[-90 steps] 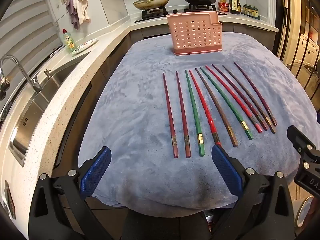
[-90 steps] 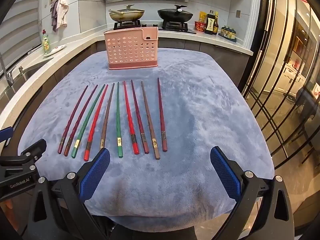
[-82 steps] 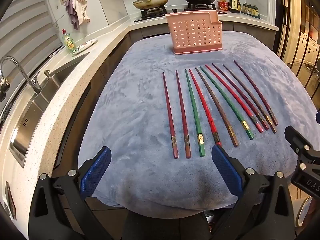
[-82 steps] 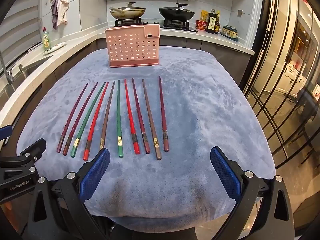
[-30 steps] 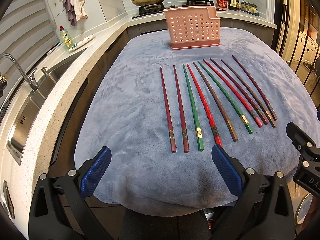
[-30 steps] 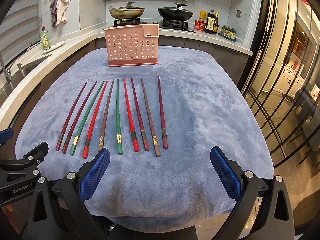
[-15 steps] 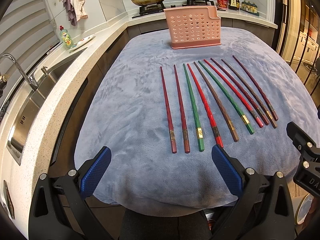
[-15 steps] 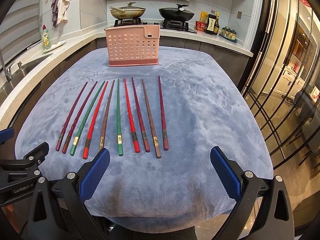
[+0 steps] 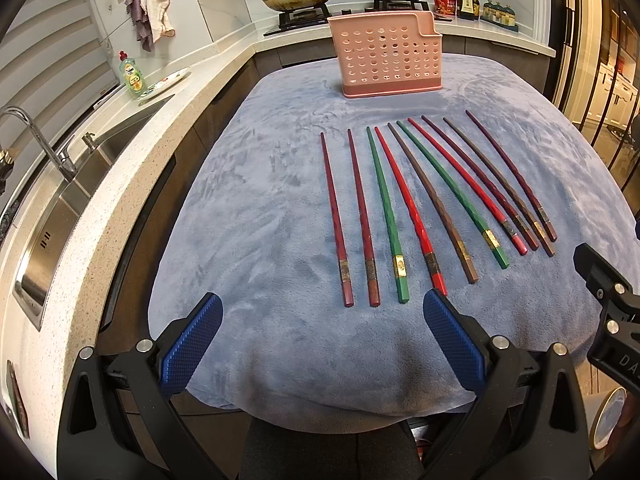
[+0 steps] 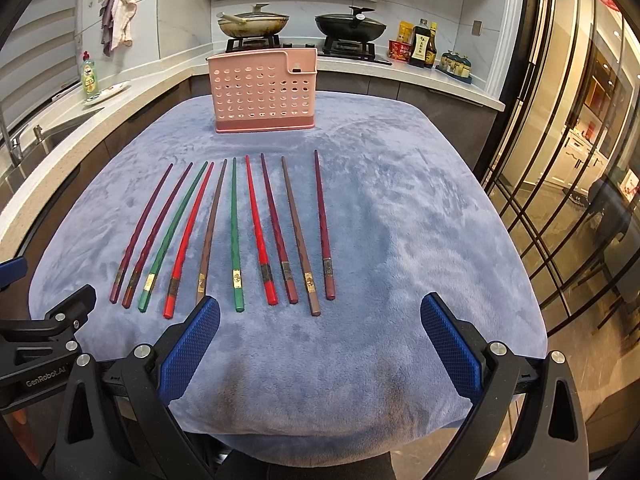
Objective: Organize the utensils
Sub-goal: 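Close the left tool on a dark red chopstick while the right tool grasps another dark red one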
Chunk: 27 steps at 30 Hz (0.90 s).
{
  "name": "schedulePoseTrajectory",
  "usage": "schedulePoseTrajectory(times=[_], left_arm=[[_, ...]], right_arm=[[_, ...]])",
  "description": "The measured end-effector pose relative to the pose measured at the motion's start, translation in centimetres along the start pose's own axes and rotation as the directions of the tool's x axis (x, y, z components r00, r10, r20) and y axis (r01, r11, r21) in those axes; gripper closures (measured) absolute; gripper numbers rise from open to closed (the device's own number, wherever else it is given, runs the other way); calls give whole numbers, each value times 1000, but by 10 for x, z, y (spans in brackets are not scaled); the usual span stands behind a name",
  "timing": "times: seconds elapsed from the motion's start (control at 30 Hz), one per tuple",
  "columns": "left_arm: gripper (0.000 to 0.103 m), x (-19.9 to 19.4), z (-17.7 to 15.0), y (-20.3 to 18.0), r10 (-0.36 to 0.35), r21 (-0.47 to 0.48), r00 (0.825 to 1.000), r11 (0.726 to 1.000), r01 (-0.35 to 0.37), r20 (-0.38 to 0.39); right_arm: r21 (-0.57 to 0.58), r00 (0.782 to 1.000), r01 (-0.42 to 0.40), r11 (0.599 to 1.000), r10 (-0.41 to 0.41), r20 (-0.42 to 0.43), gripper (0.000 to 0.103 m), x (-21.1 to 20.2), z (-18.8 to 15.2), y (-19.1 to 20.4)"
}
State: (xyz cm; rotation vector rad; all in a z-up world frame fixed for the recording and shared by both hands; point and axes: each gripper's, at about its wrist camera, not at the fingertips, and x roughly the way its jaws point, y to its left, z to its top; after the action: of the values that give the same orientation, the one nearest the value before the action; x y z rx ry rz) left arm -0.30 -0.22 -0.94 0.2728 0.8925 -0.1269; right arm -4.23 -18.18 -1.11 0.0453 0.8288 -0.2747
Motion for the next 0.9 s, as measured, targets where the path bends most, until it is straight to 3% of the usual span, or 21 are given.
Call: schedulePoseTrajectory(times=[0.63, 0.9], left_arm=[[7, 4, 0, 2, -6, -9, 1000, 1000, 6, -4], [7, 21, 4, 23, -28, -113, 998, 993, 22, -52]], right_arm=[[7, 1000, 0, 1000, 0, -3, 7, 2, 0, -3], [30, 1000, 11, 999, -11, -11, 7, 10, 0, -12]])
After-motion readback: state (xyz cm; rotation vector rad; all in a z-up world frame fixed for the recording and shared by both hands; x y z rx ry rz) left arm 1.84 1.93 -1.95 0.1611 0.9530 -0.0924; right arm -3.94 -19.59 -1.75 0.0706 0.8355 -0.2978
